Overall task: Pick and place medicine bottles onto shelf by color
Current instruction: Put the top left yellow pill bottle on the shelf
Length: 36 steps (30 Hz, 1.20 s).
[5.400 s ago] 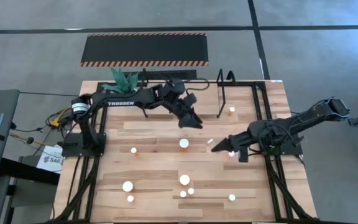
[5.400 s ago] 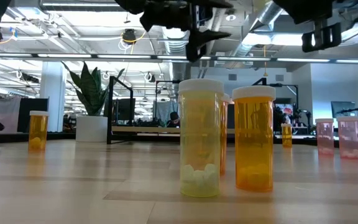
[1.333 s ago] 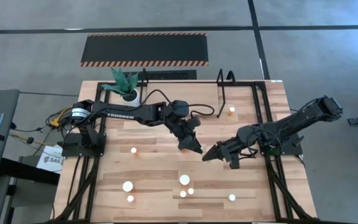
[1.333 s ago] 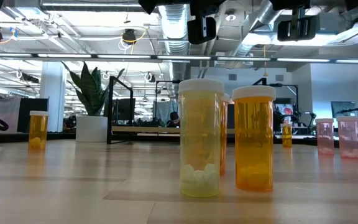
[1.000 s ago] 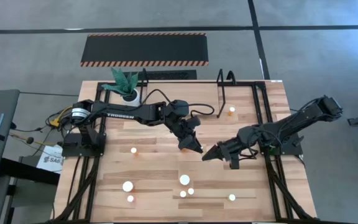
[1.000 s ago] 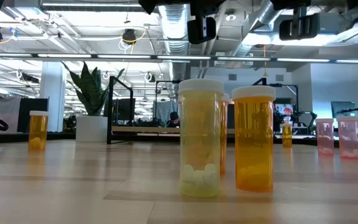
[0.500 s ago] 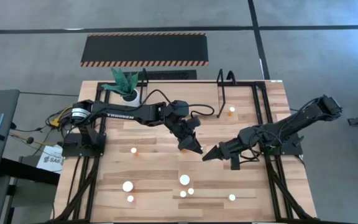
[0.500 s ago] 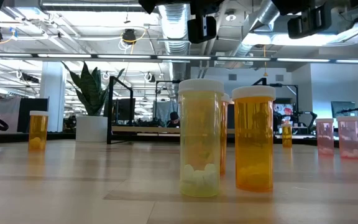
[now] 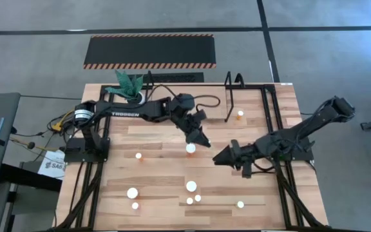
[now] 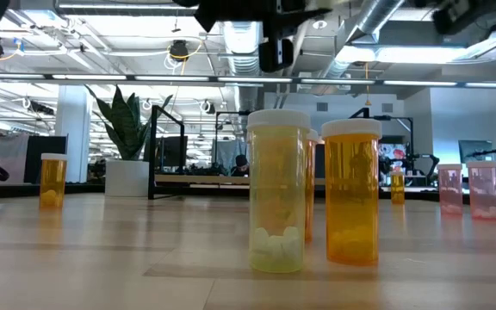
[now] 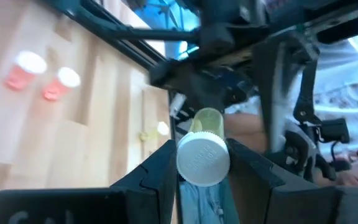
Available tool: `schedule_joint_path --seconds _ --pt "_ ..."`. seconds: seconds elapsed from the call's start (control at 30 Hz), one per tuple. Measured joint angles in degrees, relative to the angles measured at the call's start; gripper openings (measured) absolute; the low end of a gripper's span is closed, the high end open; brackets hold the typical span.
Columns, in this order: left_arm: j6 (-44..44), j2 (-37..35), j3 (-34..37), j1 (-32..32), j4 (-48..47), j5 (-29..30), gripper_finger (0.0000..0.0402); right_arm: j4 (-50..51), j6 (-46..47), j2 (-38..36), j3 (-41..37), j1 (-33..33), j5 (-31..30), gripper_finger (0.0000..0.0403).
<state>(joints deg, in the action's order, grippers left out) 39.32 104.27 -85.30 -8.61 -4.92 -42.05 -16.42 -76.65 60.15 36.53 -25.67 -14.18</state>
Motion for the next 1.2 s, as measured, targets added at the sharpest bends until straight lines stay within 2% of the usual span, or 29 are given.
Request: schedule_joint_path --seconds 0.23,0.37,0.5,0.7,0.83,1.0,1.1,1.2 --pt "-2.3 0.0 0.0 -6.0 -2.4 0.7 0.0108 8.6 12.8 -8.2 0.0 -3.8 -8.2 0.0223" --pt "-2.9 0.0 0.0 -9.4 -4.1 1.0 0.0108 15.1 23.3 -16.0 0.0 -2.8 -8.0 0.0223" --pt "-3.0 0.0 0.0 -12.9 -6.4 1.1 0.0108 22.0 32.7 -23.4 0.0 0.7 -2.0 0.0223" --pt "-8.1 0.0 0.0 -17.3 -12.9 4.7 0.0108 29.7 42.7 -31.1 -0.6 6.5 12.0 0.0223" --pt "-12.8 0.0 0.0 -19.1 -16.0 8.5 0.0108 33.7 45.7 -35.9 -1.6 9.8 15.4 0.0223" --pt "-17.0 0.0 0.0 -20.6 -17.2 13.2 0.0108 32.8 46.3 -39.8 -1.8 12.7 21.8 0.0223" --pt "-20.7 0.0 -0.4 -21.5 -19.7 15.4 0.0108 33.1 46.3 -40.4 -1.9 13.9 22.2 0.0223" --pt "-26.0 0.0 -2.7 -22.4 -26.5 21.0 0.0108 35.1 46.4 -40.3 -2.1 14.7 22.2 0.0223"
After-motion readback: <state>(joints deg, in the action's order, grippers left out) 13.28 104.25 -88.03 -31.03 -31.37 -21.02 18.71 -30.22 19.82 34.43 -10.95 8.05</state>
